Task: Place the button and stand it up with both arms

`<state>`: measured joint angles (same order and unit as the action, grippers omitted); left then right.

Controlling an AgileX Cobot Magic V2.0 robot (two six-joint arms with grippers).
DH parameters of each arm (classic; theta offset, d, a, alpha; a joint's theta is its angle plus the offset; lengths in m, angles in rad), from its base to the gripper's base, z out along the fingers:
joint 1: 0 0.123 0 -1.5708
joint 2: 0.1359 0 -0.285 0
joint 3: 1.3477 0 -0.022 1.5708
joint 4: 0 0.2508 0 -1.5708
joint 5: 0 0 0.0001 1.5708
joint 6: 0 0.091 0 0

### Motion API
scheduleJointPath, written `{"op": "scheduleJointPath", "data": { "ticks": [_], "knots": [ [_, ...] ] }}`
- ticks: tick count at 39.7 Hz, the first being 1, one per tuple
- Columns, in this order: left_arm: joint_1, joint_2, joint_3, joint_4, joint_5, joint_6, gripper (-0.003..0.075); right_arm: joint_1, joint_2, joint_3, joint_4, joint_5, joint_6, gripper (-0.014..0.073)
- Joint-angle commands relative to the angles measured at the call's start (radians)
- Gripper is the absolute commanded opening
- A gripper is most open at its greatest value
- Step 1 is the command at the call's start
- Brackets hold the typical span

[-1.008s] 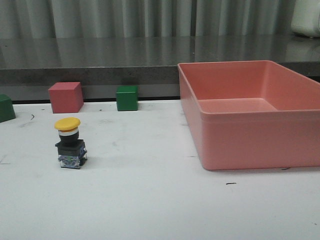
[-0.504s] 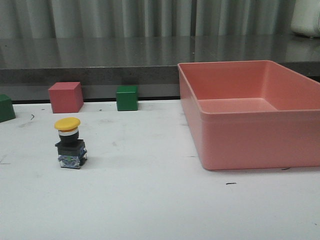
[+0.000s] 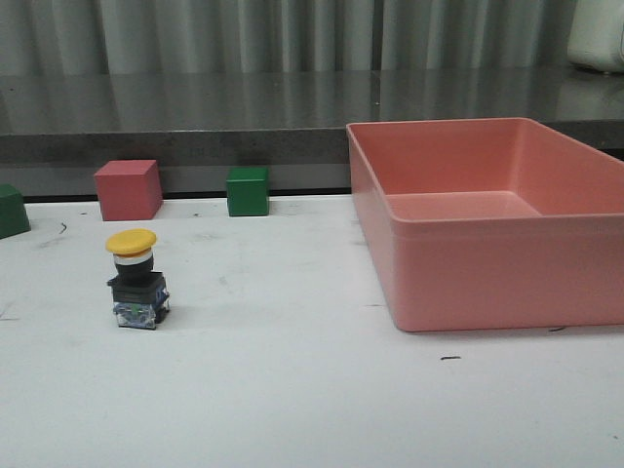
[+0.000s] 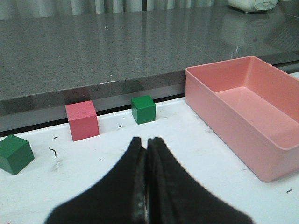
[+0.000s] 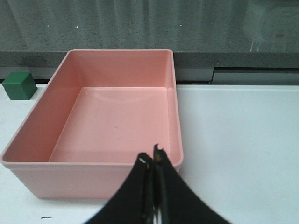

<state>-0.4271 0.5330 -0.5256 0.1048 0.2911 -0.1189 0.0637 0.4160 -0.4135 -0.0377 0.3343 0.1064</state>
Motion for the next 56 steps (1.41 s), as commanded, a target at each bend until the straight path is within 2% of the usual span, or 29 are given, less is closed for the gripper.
{"op": "scheduleJointPath", "data": {
  "ticks": [1, 24, 28, 46, 56],
  "knots": [
    [-0.006, 0.0, -0.031, -0.007, -0.075, -0.011, -0.002, -0.008, 0.003, -0.026, -0.014, -0.081, -0.01, -0.0069],
    [0.019, -0.043, 0.006, -0.019, -0.108, -0.011, -0.002, -0.008, 0.003, -0.026, -0.014, -0.081, -0.01, -0.0069],
    [0.069, -0.123, 0.045, -0.047, -0.108, -0.011, -0.002, -0.008, 0.003, -0.026, -0.014, -0.081, -0.01, -0.0069],
    [0.416, -0.559, 0.381, -0.076, -0.108, -0.011, -0.002, -0.008, 0.003, -0.026, -0.014, -0.081, -0.01, -0.0069],
    [0.483, -0.562, 0.477, -0.078, -0.171, -0.011, -0.002, -0.008, 0.003, -0.026, -0.014, -0.08, -0.01, -0.0069]
  ]
}}
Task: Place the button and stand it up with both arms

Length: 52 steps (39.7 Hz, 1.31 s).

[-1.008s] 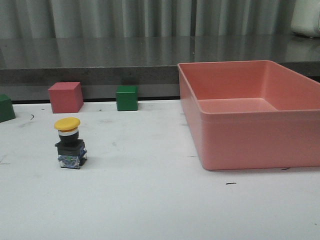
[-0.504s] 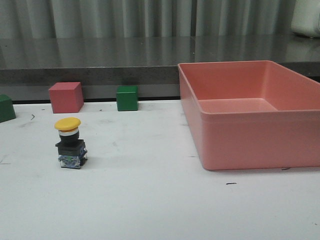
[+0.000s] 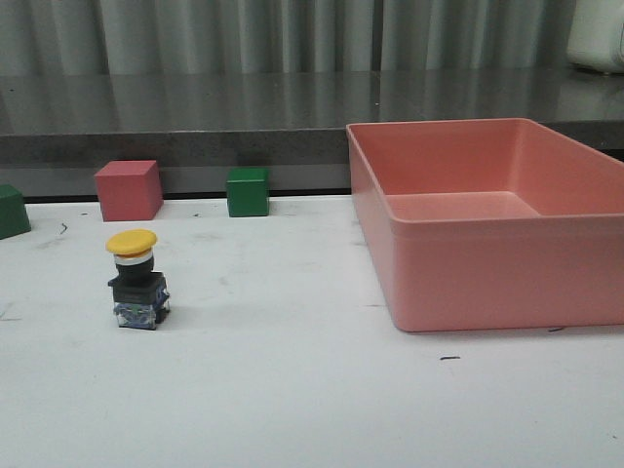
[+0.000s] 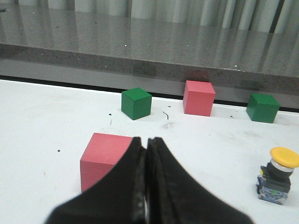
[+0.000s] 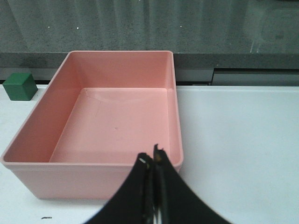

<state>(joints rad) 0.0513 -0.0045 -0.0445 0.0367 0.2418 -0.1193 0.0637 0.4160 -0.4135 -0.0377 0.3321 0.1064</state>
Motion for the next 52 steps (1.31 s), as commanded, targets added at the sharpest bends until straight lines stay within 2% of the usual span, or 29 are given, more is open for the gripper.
{"op": "scheduleJointPath", "data": {
  "ticks": [1, 5, 45, 52],
  "knots": [
    [0.005, -0.024, 0.01, -0.01, -0.143, -0.01, -0.002, -0.008, 0.003, -0.026, -0.014, -0.078, -0.01, -0.0069],
    [0.005, -0.024, 0.059, -0.01, -0.229, -0.01, -0.002, -0.008, 0.003, -0.026, -0.014, -0.079, -0.01, -0.0069],
    [0.005, -0.024, 0.056, -0.01, -0.214, -0.01, -0.002, -0.008, 0.003, -0.024, -0.014, -0.08, -0.01, -0.0069],
    [0.005, -0.024, 0.056, -0.01, -0.214, -0.01, -0.002, -0.008, -0.021, 0.045, -0.018, -0.186, -0.025, -0.0069]
  ]
}}
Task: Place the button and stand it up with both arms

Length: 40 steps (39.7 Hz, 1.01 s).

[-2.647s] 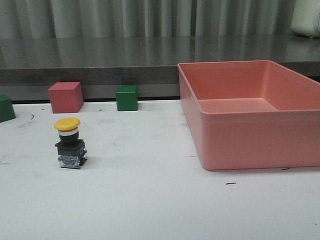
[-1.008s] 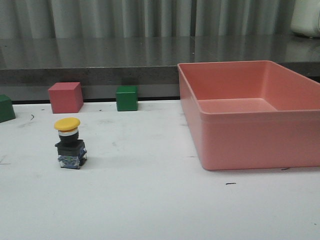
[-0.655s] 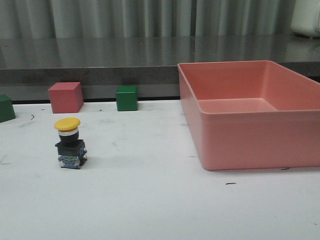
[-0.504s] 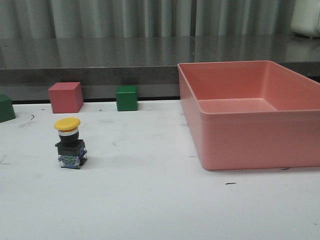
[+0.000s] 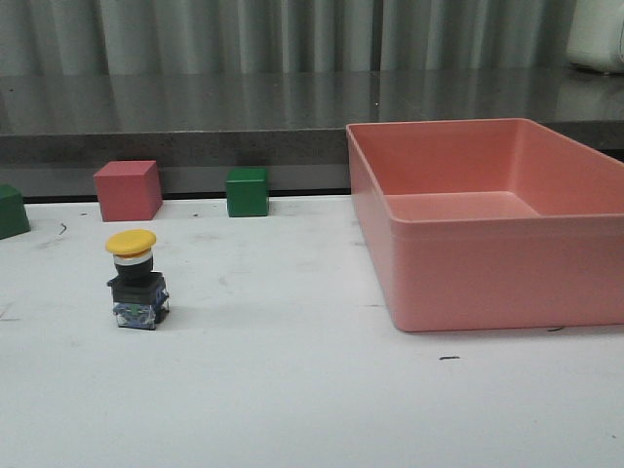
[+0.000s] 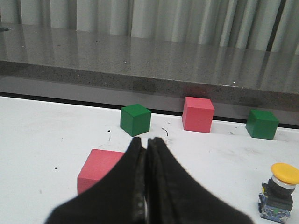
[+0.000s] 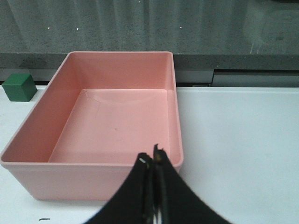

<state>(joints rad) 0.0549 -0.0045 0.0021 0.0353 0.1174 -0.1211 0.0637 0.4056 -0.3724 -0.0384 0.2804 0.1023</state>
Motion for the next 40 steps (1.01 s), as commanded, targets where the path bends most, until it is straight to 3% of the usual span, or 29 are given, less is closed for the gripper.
{"op": "scheduleJointPath", "data": {
  "ticks": [1, 7, 19, 40],
  "knots": [
    [0.001, -0.024, 0.009, -0.008, -0.09, -0.009, -0.002, -0.008, -0.022, 0.02, -0.017, -0.164, -0.021, -0.0069],
    [0.001, -0.024, 0.009, -0.008, -0.09, -0.009, -0.002, -0.008, -0.124, 0.191, -0.016, -0.287, -0.021, -0.0069],
    [0.001, -0.024, 0.009, -0.008, -0.09, -0.009, -0.002, -0.008, -0.277, 0.381, -0.016, -0.2, -0.021, -0.0069],
    [0.001, -0.022, 0.009, -0.008, -0.086, -0.009, -0.002, -0.008, -0.434, 0.394, -0.016, -0.144, -0.021, -0.0069]
  ]
}}
